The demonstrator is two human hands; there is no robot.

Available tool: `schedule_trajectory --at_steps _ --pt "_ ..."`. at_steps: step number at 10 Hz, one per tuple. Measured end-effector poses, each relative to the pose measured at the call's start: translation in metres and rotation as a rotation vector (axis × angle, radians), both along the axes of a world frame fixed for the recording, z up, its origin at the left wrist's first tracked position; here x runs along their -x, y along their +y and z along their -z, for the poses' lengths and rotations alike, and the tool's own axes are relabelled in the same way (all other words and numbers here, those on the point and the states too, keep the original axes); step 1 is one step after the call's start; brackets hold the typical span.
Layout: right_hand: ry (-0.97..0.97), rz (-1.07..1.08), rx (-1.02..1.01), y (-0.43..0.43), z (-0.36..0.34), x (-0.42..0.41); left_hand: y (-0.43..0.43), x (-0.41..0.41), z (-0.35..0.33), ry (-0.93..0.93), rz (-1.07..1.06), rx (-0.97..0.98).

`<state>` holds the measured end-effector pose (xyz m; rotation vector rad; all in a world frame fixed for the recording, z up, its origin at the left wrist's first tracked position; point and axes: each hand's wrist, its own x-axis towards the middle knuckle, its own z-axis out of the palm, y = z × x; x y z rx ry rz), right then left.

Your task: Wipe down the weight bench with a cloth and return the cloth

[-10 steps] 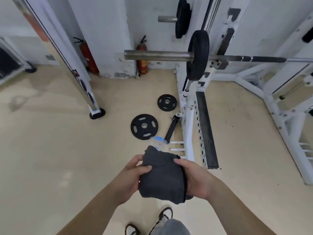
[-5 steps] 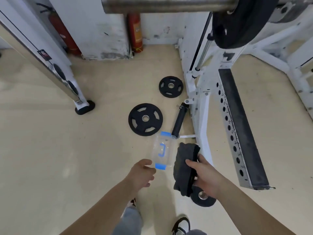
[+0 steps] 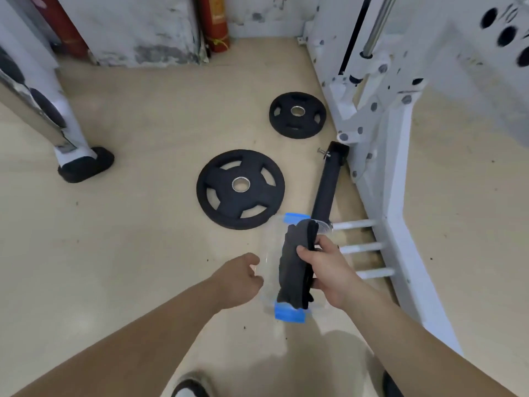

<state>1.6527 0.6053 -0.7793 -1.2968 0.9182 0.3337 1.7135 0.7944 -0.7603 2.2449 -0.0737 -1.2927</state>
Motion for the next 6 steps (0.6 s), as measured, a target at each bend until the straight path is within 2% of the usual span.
schedule_trajectory --at_steps 1,2,3,4,5,6 --pt "-0.038 -0.049 0.01 -0.007 0.035 -0.017 -0.007 -0.014 0.015 -0.042 0.118 -0.027" --pt "0.007 -0.061 0.035 -0.016 0.051 -0.023 -0.016 -0.017 0.009 -0.123 0.193 -0.026" --pt "0.103 -0.158 0.211 -0.024 0.052 -0.014 -0.02 -0.018 0.007 -0.182 0.16 -0.012" --pt "0.117 -0.132 0.385 -0.035 0.05 -0.009 -0.021 -0.017 0.012 -0.179 0.173 -0.058" --pt "0.042 -0.111 0.372 -0.036 0.043 -0.014 -0.026 -0.017 0.012 -0.22 0.153 -0.037" --pt "-0.039 -0.228 0.427 -0.032 0.025 -0.02 -0.04 -0.023 0.005 -0.434 0.097 0.079"
